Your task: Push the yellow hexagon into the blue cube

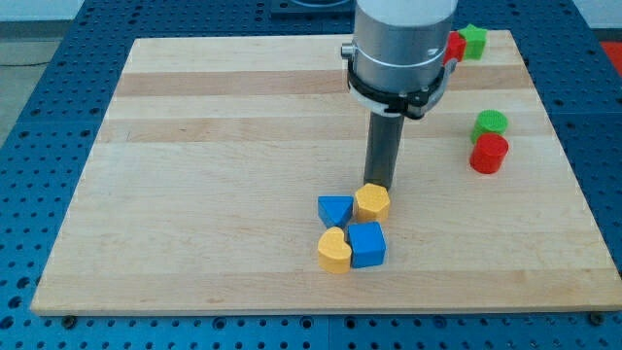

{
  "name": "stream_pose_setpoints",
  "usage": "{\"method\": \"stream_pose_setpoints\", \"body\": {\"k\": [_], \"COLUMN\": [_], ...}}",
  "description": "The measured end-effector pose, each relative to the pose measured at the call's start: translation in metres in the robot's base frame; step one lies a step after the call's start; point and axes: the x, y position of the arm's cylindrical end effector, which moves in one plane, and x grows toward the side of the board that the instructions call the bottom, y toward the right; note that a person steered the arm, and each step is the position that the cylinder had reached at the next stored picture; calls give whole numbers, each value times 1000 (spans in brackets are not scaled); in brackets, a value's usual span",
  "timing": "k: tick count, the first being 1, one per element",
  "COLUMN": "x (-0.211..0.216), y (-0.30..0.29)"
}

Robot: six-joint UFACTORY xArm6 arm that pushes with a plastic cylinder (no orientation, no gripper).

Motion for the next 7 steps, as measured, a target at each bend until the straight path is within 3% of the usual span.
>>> {"method": "stream_pose_setpoints", "body": {"k": [3, 5, 7], "x": [27, -21, -8], "y": [0, -7, -38]}}
